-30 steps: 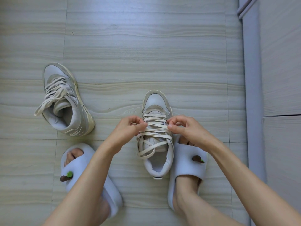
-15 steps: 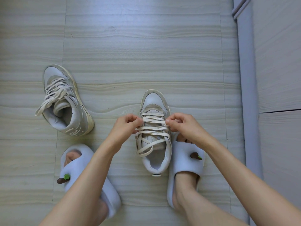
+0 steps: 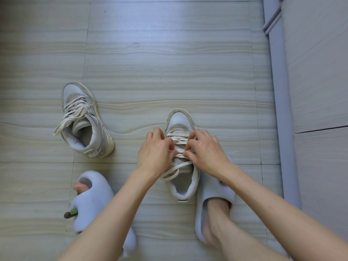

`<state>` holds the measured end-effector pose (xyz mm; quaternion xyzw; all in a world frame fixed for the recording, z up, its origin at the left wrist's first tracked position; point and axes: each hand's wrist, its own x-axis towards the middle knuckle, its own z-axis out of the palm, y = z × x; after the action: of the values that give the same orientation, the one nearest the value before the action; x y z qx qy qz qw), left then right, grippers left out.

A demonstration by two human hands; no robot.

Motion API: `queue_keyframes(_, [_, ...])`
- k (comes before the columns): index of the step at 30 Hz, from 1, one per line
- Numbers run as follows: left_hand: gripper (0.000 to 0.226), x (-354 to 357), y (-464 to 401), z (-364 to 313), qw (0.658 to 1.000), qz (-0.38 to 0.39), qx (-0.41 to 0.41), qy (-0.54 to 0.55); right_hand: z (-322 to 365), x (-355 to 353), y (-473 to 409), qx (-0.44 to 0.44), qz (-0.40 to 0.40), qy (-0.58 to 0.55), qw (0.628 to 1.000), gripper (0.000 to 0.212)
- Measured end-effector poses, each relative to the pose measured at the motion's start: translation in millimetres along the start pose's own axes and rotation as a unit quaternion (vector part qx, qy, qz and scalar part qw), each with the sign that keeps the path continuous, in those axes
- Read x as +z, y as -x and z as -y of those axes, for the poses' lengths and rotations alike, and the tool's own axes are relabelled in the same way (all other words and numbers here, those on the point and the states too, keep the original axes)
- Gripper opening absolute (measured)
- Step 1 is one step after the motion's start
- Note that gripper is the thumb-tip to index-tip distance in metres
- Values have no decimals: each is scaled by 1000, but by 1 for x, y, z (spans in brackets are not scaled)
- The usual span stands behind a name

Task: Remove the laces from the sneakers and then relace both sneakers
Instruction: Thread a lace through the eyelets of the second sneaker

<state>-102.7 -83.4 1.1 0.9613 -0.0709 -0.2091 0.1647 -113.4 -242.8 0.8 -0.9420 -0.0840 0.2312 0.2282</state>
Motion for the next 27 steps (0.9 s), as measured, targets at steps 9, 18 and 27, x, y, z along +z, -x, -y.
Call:
queue_keyframes(9, [16, -18, 10, 28, 920, 124, -164, 335, -24, -15, 20, 151, 47, -382, 911, 14])
queue_keyframes(18, [21, -9, 4, 10, 941, 87, -123, 303, -11, -8, 3, 83, 50, -228, 969, 15])
queue_keyframes(27, [26, -15, 9, 39, 899, 112, -153, 395, -20, -9, 9, 126, 78, -293, 944, 23])
